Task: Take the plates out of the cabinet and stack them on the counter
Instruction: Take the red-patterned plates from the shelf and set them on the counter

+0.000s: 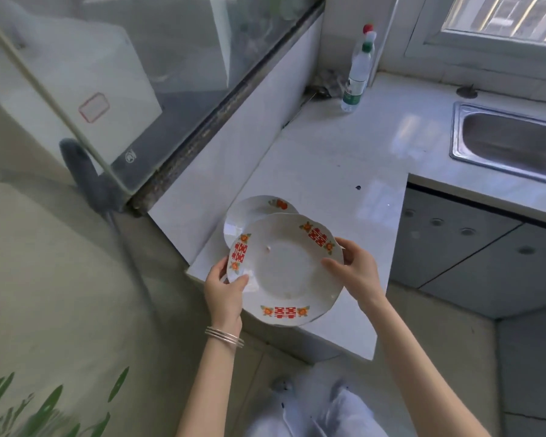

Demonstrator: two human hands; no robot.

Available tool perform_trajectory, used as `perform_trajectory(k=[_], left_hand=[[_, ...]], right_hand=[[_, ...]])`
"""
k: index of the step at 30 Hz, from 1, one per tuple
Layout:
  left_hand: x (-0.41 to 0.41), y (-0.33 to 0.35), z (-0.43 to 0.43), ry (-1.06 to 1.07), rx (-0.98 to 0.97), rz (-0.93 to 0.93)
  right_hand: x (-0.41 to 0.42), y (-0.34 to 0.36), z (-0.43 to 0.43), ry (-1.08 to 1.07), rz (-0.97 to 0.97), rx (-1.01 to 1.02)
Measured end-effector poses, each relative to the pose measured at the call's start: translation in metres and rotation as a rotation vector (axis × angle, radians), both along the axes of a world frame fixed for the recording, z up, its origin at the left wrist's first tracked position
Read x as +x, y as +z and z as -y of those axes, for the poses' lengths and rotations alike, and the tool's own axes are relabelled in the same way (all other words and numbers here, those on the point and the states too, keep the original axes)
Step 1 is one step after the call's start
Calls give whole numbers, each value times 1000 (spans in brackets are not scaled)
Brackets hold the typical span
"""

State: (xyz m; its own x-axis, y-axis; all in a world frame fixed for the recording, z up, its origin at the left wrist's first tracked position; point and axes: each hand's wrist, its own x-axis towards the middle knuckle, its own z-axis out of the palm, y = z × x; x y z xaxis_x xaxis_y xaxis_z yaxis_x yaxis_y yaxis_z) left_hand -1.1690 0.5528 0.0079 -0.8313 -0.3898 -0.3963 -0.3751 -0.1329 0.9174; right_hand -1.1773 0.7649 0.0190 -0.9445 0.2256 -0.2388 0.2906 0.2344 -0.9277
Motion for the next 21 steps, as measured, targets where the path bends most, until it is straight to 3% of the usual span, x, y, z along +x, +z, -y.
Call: perform_trajectory(k=[12,21], left_hand=[[-106,-50,-1,121,-101,45],[-134,-78,3,140,-232,48]], right_hand=[[-117,-49,0,229,54,12],[-168,-83,5,252,80,22]])
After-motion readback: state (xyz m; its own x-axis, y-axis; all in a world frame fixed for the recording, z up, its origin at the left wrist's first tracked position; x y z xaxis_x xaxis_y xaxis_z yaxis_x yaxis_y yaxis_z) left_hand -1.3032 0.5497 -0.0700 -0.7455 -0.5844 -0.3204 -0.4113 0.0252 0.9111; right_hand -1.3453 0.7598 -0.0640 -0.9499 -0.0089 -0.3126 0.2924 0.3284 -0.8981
